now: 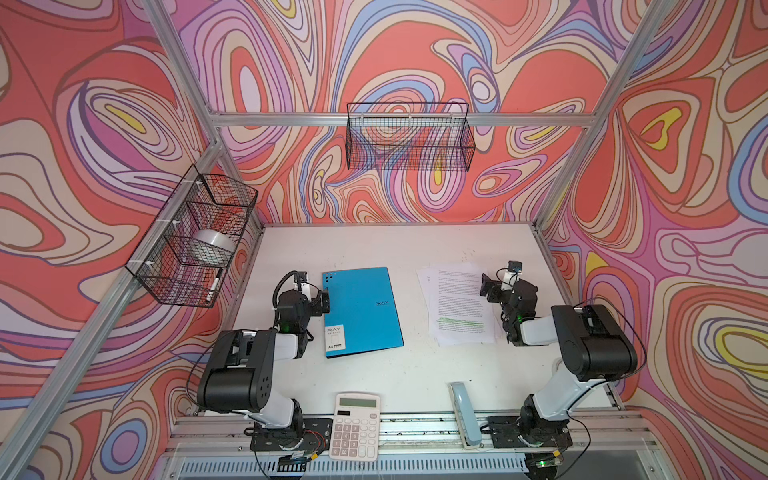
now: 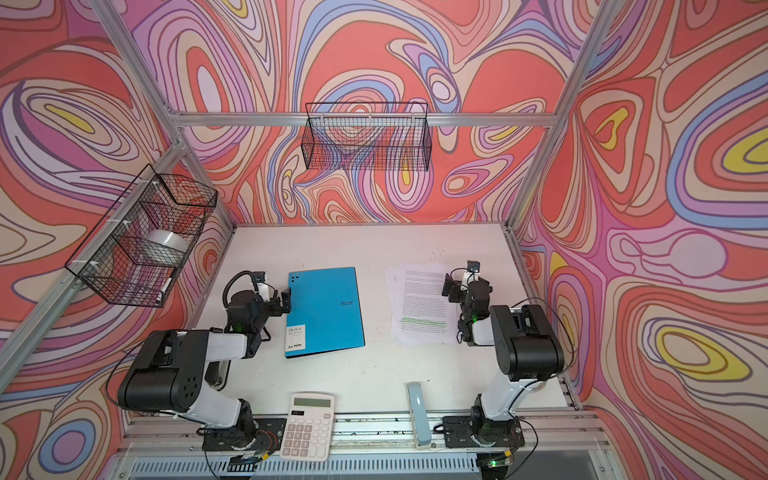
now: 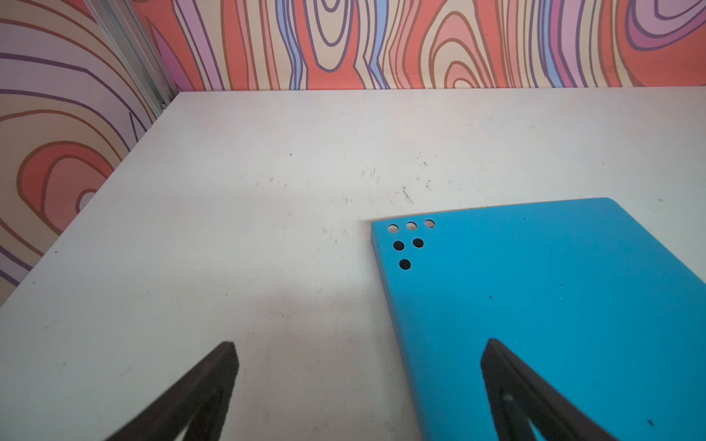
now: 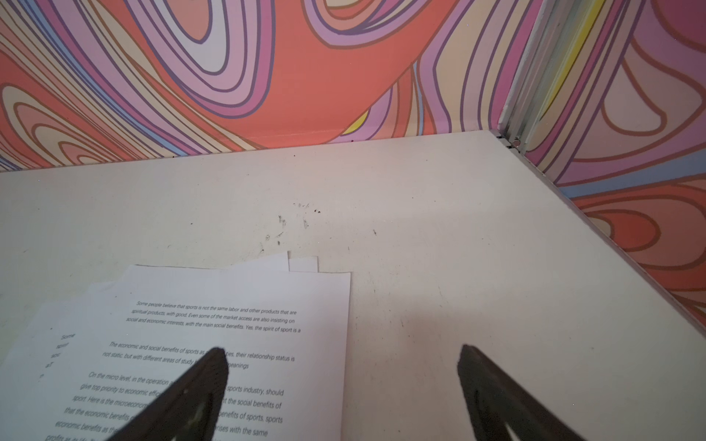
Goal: Put the files into the folder
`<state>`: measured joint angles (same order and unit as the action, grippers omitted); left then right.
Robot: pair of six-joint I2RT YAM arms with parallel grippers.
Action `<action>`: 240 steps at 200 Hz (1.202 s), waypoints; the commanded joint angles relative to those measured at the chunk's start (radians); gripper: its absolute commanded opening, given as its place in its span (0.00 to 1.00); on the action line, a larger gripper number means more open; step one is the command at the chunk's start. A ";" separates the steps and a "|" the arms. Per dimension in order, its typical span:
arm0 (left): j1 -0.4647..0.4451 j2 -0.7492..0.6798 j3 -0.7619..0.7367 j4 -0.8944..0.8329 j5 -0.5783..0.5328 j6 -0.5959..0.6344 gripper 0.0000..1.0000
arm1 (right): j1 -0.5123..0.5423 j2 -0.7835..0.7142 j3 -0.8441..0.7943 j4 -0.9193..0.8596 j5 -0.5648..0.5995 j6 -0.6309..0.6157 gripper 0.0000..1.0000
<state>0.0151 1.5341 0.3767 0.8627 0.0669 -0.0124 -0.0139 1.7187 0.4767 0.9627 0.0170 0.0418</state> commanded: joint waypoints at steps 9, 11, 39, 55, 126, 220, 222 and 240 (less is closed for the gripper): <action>0.006 0.003 -0.001 0.019 0.006 -0.004 1.00 | -0.004 -0.001 -0.004 -0.016 -0.007 -0.008 0.99; 0.006 0.003 -0.001 0.019 0.006 -0.003 1.00 | -0.004 -0.001 -0.004 -0.016 -0.006 -0.008 0.98; 0.006 -0.045 0.045 -0.102 0.030 0.009 1.00 | -0.004 0.001 -0.004 -0.016 -0.008 -0.007 0.99; 0.006 -0.104 0.123 -0.294 0.040 0.019 1.00 | -0.004 0.001 -0.004 -0.016 -0.007 -0.007 0.99; -0.025 -0.196 0.627 -1.288 0.162 0.109 1.00 | -0.003 -0.048 -0.008 -0.048 0.104 0.035 0.99; -0.112 -0.109 1.039 -2.002 0.176 -0.046 0.99 | 0.009 -0.371 0.425 -1.108 -0.036 0.458 0.98; -0.112 -0.106 1.042 -2.009 0.181 -0.047 0.99 | 0.009 -0.373 0.429 -1.114 -0.068 0.462 0.98; -0.112 -0.072 1.042 -2.054 0.198 -0.077 0.99 | 0.009 -0.426 0.326 -0.990 -0.231 0.553 0.99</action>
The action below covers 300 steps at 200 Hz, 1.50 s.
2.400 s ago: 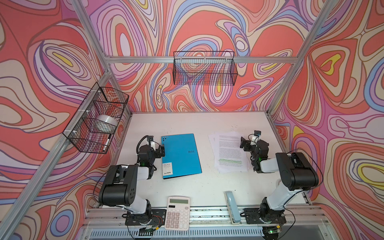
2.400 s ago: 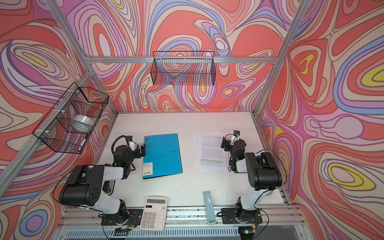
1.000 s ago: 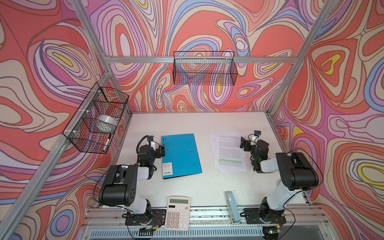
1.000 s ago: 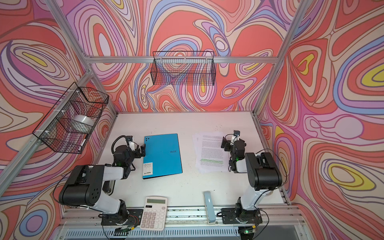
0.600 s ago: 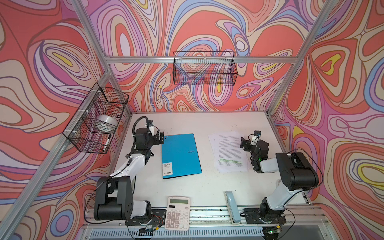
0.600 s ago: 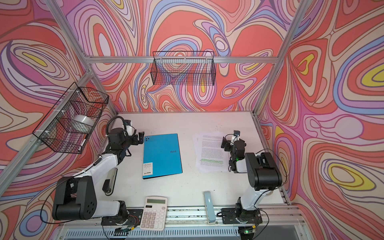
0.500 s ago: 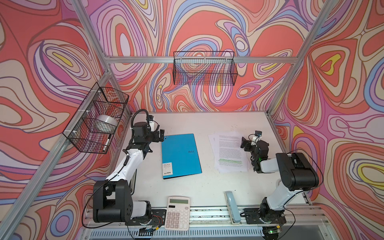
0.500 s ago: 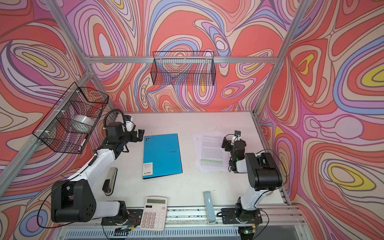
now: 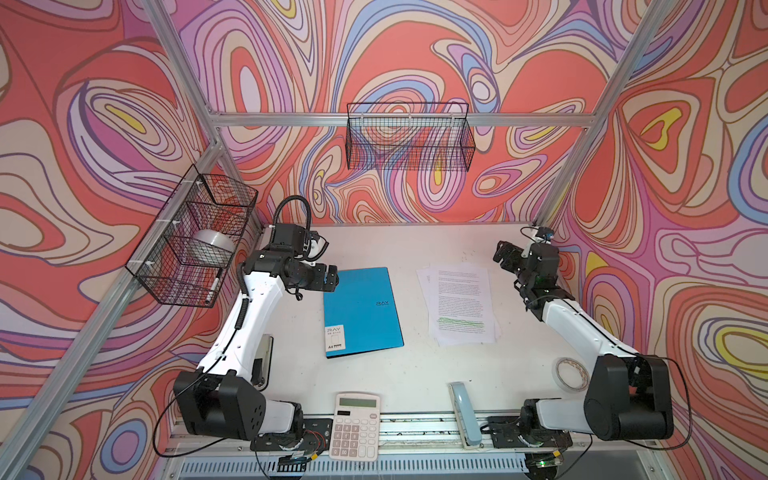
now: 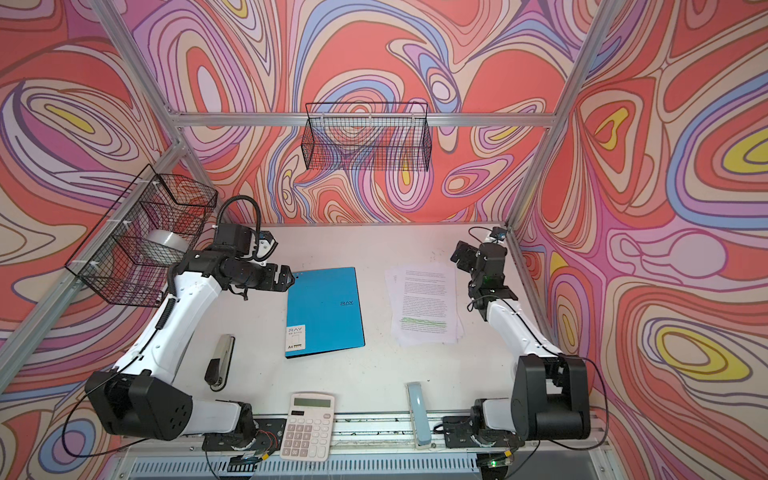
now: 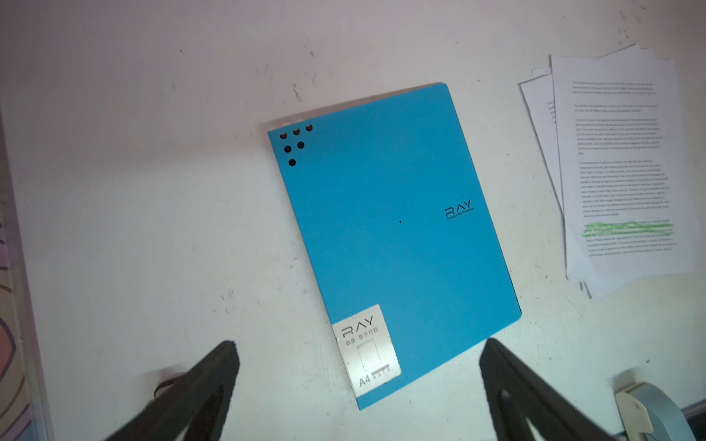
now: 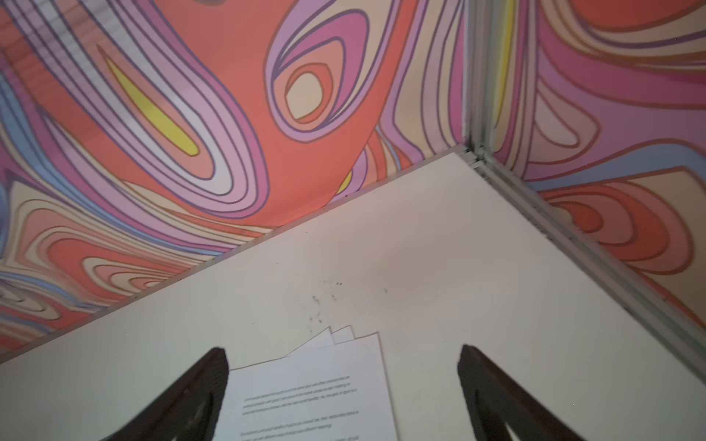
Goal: Put the files into the folder
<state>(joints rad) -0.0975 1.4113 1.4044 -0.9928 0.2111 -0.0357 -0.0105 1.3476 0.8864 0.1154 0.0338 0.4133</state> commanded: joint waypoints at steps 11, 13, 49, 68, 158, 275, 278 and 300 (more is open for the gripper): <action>0.001 0.077 0.008 -0.215 0.054 -0.082 0.98 | 0.007 -0.072 -0.111 -0.135 -0.296 0.226 0.98; 0.001 0.083 0.006 -0.216 0.054 -0.087 0.98 | 0.008 -0.074 -0.109 -0.155 -0.300 0.232 0.98; 0.001 0.150 -0.050 -0.197 0.071 -0.149 0.97 | 0.069 -0.140 -0.097 -0.370 -0.292 0.207 0.98; 0.000 0.155 -0.095 -0.162 0.073 -0.186 0.97 | 0.135 -0.157 -0.085 -0.469 -0.288 0.203 0.98; -0.032 0.285 -0.151 -0.046 0.021 -0.245 1.00 | 0.438 -0.504 -0.251 -0.672 -0.261 0.401 0.97; -0.049 0.371 -0.174 -0.012 0.022 -0.258 1.00 | 0.446 -0.582 -0.279 -0.683 -0.282 0.440 0.95; -0.052 0.371 -0.173 -0.012 0.020 -0.256 1.00 | 0.447 -0.581 -0.279 -0.684 -0.283 0.440 0.95; -0.066 0.377 -0.172 -0.003 0.010 -0.246 1.00 | 0.448 -0.576 -0.280 -0.677 -0.304 0.433 0.96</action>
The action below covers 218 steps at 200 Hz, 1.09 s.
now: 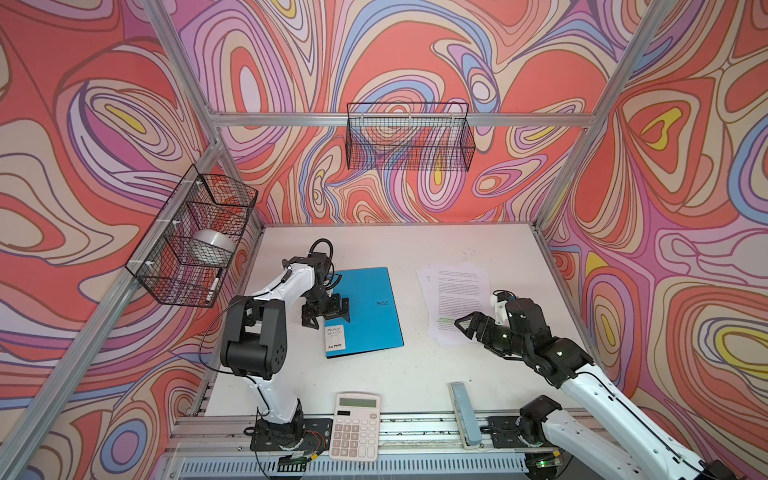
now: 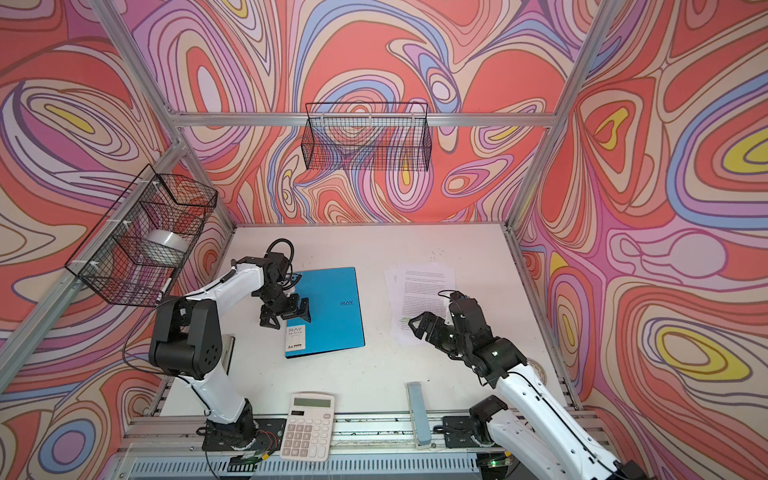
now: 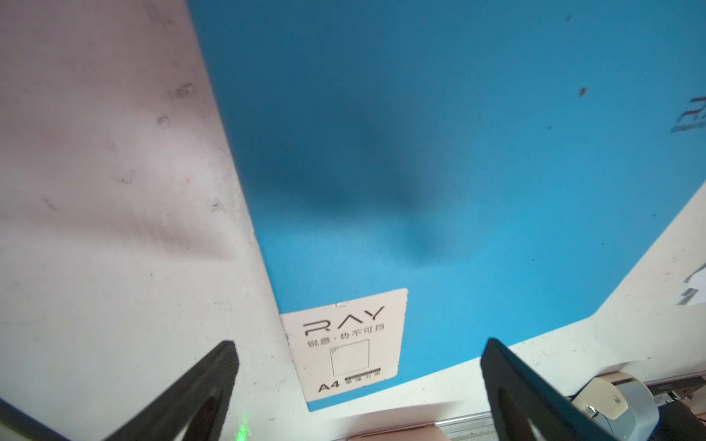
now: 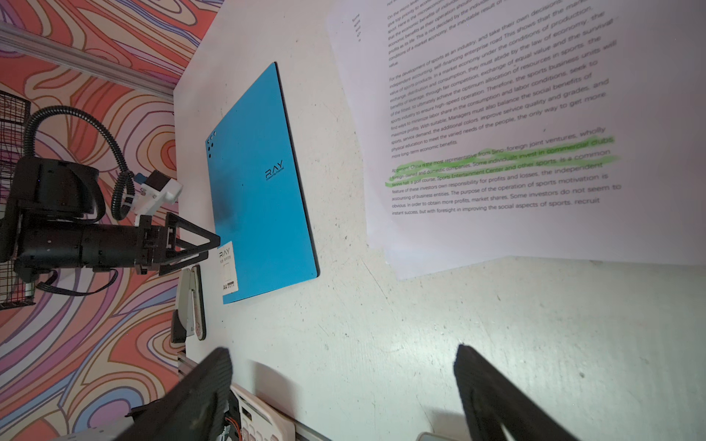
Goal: Put the files into the folder
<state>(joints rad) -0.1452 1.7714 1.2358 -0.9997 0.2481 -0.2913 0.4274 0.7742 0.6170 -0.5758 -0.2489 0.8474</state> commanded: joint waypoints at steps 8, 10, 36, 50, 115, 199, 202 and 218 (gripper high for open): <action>-0.023 0.026 0.000 0.006 -0.032 0.013 1.00 | 0.010 -0.001 -0.010 0.013 -0.025 -0.002 0.96; -0.023 0.028 0.000 0.006 -0.033 0.014 1.00 | 0.010 -0.001 -0.010 0.013 -0.026 -0.002 0.96; -0.028 0.079 0.024 -0.012 -0.016 0.021 1.00 | 0.011 -0.004 -0.010 0.007 -0.023 -0.001 0.96; -0.028 0.104 0.034 -0.022 -0.013 0.023 1.00 | 0.011 -0.010 -0.013 0.006 -0.024 0.005 0.96; -0.043 0.113 0.046 0.020 0.013 0.037 1.00 | 0.012 -0.020 -0.010 0.004 -0.022 0.015 0.96; -0.083 0.171 0.137 0.116 0.127 -0.032 1.00 | 0.012 0.017 -0.021 0.057 -0.033 0.022 0.96; -0.086 0.173 0.141 0.121 0.130 -0.036 1.00 | 0.012 0.018 -0.023 0.061 -0.033 0.023 0.96; -0.105 0.187 0.166 0.144 0.134 -0.051 1.00 | 0.013 0.030 -0.025 0.077 -0.035 0.025 0.96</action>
<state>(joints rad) -0.2214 1.9312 1.3540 -0.9073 0.3374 -0.3012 0.4335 0.7891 0.6094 -0.5400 -0.2775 0.8627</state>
